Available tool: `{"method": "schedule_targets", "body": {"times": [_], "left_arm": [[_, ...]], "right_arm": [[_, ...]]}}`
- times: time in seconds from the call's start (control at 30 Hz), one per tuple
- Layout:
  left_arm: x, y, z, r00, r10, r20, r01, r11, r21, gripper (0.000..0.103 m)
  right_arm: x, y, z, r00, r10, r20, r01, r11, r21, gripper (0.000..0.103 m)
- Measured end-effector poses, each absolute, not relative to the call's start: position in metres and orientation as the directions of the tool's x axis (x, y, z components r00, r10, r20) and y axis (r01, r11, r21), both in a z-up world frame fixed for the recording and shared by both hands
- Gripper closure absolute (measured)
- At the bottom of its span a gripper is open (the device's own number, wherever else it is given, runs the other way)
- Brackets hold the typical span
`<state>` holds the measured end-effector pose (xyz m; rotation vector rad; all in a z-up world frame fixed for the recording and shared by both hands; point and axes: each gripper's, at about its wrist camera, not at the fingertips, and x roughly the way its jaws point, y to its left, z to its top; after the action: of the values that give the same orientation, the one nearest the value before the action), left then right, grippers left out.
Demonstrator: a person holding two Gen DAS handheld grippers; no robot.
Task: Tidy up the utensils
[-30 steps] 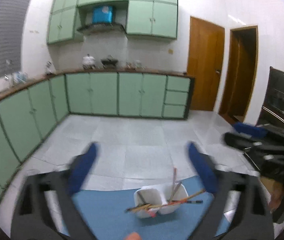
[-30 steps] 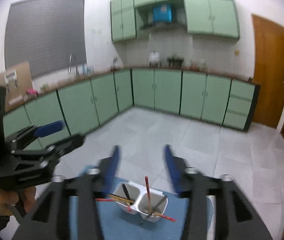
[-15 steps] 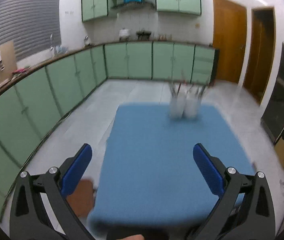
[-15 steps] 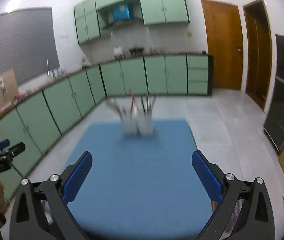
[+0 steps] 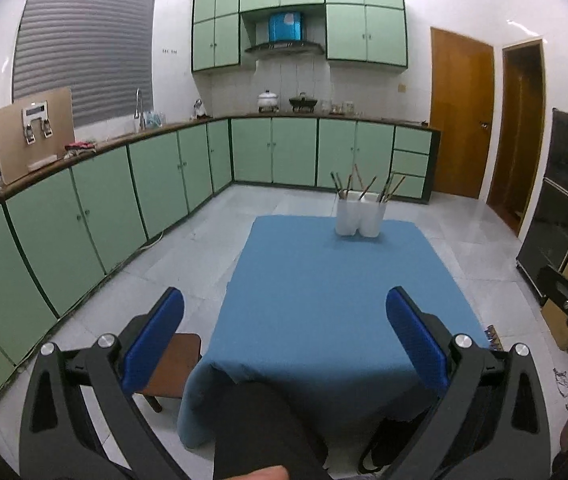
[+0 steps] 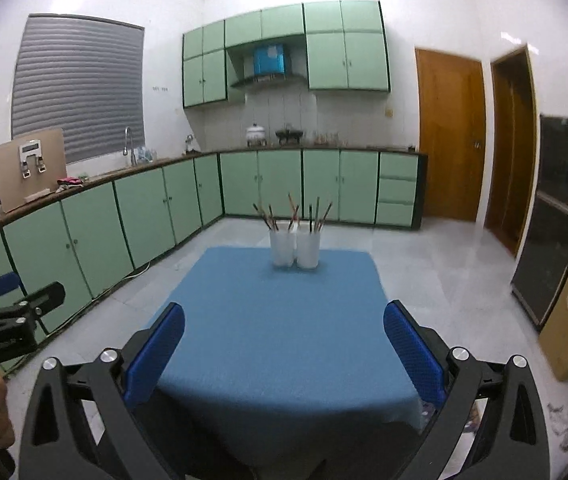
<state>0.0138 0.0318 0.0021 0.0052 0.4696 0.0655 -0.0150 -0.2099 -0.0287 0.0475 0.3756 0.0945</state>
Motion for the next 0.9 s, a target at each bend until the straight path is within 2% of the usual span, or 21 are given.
{"method": "schedule_targets", "body": {"times": [0.13, 0.53, 0.9], "left_arm": [[-0.005, 0.031, 0.006, 0.892, 0.043, -0.450, -0.060, 0.998, -0.022, 0.005], [-0.010, 0.025, 0.000, 0.890, 0.058, -0.453, -0.074, 0.997, -0.016, 0.005], [-0.013, 0.022, 0.000, 0.910, 0.080, -0.407, -0.085, 0.996, 0.006, 0.005]], "right_arm": [[-0.024, -0.214, -0.021, 0.933, 0.088, -0.348, -0.069, 0.995, 0.067, 0.005], [-0.020, -0.222, -0.028, 0.927, 0.065, -0.370, -0.040, 0.996, 0.074, 0.005], [-0.022, -0.225, -0.030, 0.934, 0.053, -0.354, -0.025, 0.996, 0.084, 0.005]]}}
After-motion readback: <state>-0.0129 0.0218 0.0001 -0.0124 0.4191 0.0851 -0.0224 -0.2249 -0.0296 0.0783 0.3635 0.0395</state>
